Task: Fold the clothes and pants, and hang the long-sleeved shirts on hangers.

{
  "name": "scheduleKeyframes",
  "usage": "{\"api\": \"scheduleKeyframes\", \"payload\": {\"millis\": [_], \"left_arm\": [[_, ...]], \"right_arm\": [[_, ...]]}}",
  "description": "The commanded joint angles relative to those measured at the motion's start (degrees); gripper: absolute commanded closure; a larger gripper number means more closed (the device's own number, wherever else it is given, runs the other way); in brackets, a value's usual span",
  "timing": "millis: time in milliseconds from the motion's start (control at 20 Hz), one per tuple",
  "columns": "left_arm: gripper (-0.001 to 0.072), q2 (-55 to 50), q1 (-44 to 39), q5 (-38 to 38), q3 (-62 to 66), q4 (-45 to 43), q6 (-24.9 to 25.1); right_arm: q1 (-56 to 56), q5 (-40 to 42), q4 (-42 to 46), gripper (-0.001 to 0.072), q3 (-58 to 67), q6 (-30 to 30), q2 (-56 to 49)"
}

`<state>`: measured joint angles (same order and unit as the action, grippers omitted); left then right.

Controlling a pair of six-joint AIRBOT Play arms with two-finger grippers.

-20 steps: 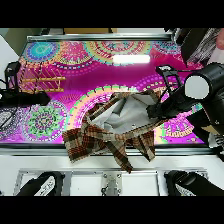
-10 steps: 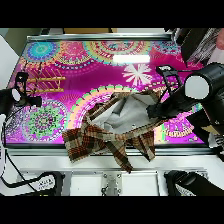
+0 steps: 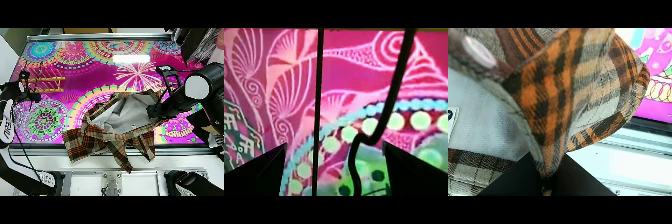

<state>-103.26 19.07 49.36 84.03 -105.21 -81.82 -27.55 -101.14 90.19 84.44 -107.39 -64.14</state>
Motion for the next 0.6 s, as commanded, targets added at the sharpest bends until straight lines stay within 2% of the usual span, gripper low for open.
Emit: {"api": "scheduleKeyframes", "payload": {"millis": [0, 350, 400, 450, 550], "left_arm": [[0.0068, -4.70, 0.15, 2.58, 3.34, -0.24, -0.07], [0.0109, -5.42, 0.15, 2.71, 3.37, -0.31, -1.25], [0.0325, -5.42, 0.20, 2.91, 3.37, -0.28, -1.46], [0.0468, -5.42, 0.20, 3.15, 3.37, -0.26, -1.46], [0.0477, -5.42, 0.17, 3.10, 3.37, -0.26, -1.55]], "right_arm": [[-0.07, 0.00, 0.00, 0.0678, 0.04, 0.00, 0.02], [-0.07, 0.00, -0.02, 0.0678, 0.04, 0.00, 0.02], [-0.07, 0.00, -0.02, 0.0678, 0.04, 0.00, 0.02], [-0.07, 0.00, -0.02, 0.0678, 0.04, 0.00, 0.02], [-0.07, 0.00, -0.02, 0.0678, 0.04, -0.02, 0.02]]}}
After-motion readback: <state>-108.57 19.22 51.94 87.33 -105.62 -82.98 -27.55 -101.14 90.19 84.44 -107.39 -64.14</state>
